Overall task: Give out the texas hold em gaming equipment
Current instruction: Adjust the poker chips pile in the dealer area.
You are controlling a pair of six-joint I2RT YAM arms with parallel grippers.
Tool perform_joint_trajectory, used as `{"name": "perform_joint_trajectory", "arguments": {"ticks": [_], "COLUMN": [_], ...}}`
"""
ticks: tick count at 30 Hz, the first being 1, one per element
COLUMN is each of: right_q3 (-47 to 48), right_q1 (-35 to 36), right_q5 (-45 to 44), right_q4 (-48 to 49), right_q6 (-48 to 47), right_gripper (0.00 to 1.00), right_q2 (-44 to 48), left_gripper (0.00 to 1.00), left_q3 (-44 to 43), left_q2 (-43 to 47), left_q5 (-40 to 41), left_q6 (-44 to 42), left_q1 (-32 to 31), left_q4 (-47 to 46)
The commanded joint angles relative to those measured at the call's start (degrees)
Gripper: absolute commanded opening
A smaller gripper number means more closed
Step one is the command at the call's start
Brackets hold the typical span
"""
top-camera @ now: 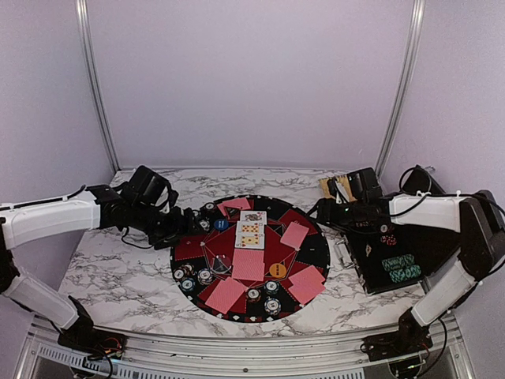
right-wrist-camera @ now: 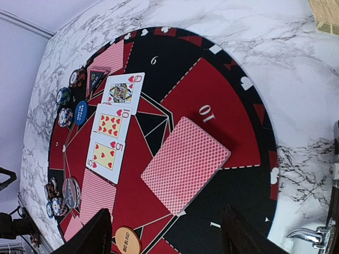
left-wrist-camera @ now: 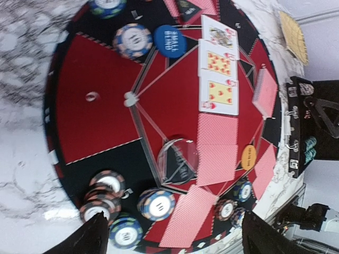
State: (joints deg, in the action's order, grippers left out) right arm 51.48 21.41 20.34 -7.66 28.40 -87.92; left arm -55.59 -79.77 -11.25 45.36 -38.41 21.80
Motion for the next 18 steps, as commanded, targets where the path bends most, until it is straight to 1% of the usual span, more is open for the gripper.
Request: {"name": "perform_joint_trajectory", "arguments": {"ticks": [1, 7, 10, 18], "right_q3": [2.74, 3.17, 3.11, 2.71], "right_q1": [0.91, 1.50, 1.53, 1.62], "right_q5": [-0.75, -0.80, -0.98, -1.61], "right_q4": [-0.54, -0.68, -0.69, -1.14], "right_q6": [-0.90, -0.81, -0.63, -0.54], "right_gripper": [0.69, 0.69, 0.69, 0.69], "right_q2": [0.41, -0.13, -0.02, 0.79], "left_gripper": [0.89, 0.90, 0.90, 0.90], "left_q3": [7.54, 13.87, 16.02, 17.20], "left_q2": [5.66, 8.28, 8.13, 5.81], "left_q5": [2.32, 1.40, -0.08, -4.17], "left_q6": [-1.31, 0.67, 1.72, 3.08], "left_q1": [2.00, 2.20, 2.20, 2.20], "left_q4": [6.81, 7.12, 5.09, 0.59]}}
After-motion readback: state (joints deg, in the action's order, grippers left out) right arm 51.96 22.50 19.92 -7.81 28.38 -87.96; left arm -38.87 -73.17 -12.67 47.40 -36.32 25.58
